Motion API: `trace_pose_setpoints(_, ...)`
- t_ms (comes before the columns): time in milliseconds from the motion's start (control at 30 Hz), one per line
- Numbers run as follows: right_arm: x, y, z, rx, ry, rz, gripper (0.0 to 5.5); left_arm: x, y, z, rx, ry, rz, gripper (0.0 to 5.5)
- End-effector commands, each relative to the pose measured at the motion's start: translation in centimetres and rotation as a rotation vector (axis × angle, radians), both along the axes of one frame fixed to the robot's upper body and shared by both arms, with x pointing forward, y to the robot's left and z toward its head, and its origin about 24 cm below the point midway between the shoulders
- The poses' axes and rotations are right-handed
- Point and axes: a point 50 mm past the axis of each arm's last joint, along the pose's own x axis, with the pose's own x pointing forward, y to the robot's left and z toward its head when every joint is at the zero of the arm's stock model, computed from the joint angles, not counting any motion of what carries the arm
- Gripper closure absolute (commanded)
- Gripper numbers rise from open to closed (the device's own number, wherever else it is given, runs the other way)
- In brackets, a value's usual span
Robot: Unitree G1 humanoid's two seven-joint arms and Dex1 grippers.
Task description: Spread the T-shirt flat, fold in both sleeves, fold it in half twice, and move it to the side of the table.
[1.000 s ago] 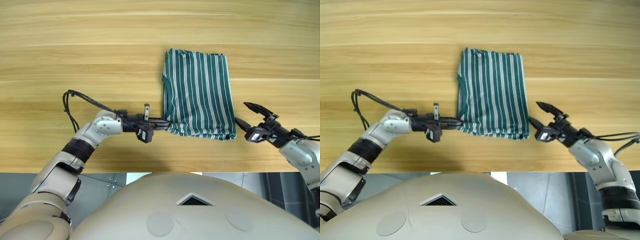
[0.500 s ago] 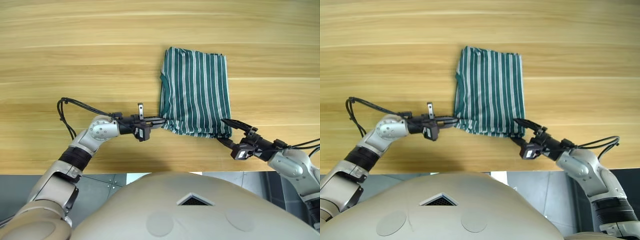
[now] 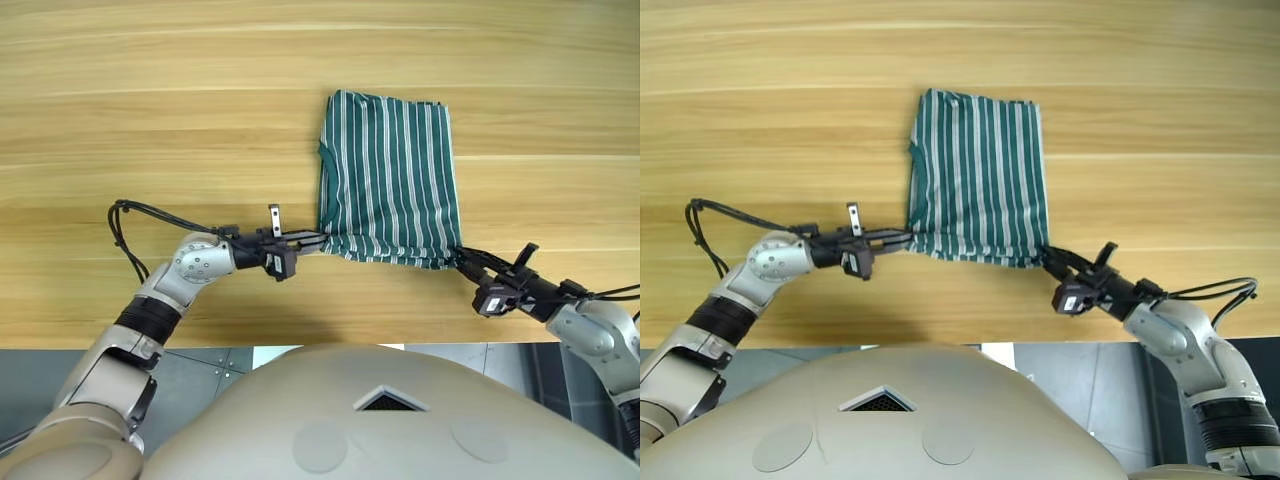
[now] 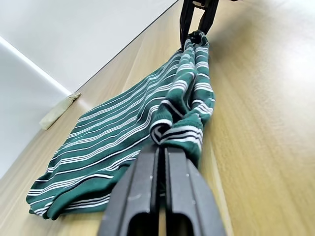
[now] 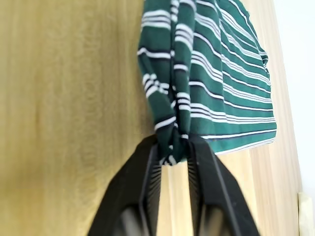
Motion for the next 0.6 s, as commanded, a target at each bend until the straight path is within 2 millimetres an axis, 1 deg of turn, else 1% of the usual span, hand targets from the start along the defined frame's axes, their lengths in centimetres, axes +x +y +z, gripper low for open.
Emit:
trace_pose_setpoints(33,0.5,0.1,0.2,-0.015,-0.011,0.02,5.32,-1.7,1.9,-2.9,0.192,0.133,0.002,5.5)
trace_pose_setpoints(167,0.9,0.7,0.0,0.008,-0.017,0.039,5.38,-1.7,1.6,-2.9,0.182,0.129,-0.007,5.5)
trace_pose_setpoints(300,1.4,1.4,0.2,0.063,-0.036,0.054,5.39,-2.3,2.1,-3.0,0.179,0.142,0.013,5.5)
trace_pose_setpoints(367,0.6,2.3,-0.2,0.112,0.002,0.068,5.39,-3.9,1.9,-3.2,0.146,0.194,0.016,5.5)
trace_pose_setpoints(433,-0.2,2.5,-0.7,0.126,0.038,0.067,5.39,-5.7,1.7,-3.2,0.119,0.235,0.019,5.5)
trace_pose_setpoints(500,-1.1,2.1,-0.6,0.13,0.054,0.022,5.39,-7.0,2.1,-2.8,0.109,0.254,0.056,5.5)
trace_pose_setpoints(567,-1.8,0.5,0.3,0.11,0.033,-0.074,5.39,-7.7,3.5,-2.0,0.112,0.255,0.148,5.5)
trace_pose_setpoints(600,-2.2,0.1,0.7,0.105,0.029,-0.101,5.39,-7.9,4.0,-1.6,0.11,0.252,0.191,5.5)
